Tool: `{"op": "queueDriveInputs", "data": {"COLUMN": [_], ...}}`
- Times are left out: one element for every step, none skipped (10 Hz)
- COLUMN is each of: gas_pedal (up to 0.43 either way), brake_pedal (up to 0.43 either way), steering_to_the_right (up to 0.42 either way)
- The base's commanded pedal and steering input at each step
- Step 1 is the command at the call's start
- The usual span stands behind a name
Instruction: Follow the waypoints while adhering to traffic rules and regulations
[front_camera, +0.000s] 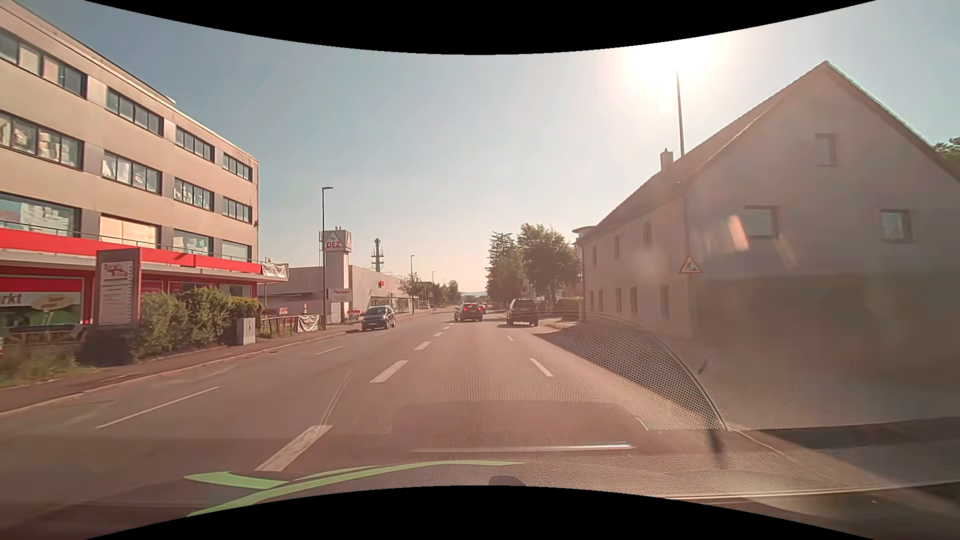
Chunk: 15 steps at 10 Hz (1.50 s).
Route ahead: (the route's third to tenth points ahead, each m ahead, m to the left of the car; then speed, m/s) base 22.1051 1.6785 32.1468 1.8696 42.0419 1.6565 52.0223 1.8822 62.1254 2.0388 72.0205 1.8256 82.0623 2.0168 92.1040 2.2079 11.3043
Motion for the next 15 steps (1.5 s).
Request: {"op": "queueDriveInputs", "data": {"gas_pedal": [0.000, 0.000, 0.000, 0.000, 0.000, 0.000, 0.000, 0.000, 0.000, 0.000, 0.000, 0.000, 0.000, 0.000, 0.047], "brake_pedal": [0.000, 0.000, 0.000, 0.000, 0.000, 0.000, 0.000, 0.000, 0.000, 0.000, 0.000, 0.000, 0.000, 0.000, 0.000], "steering_to_the_right": [-0.002, -0.002, -0.002, -0.002, -0.003, -0.003, -0.003, -0.003, -0.002, -0.002, -0.002, -0.002, -0.002, -0.002, -0.002]}}
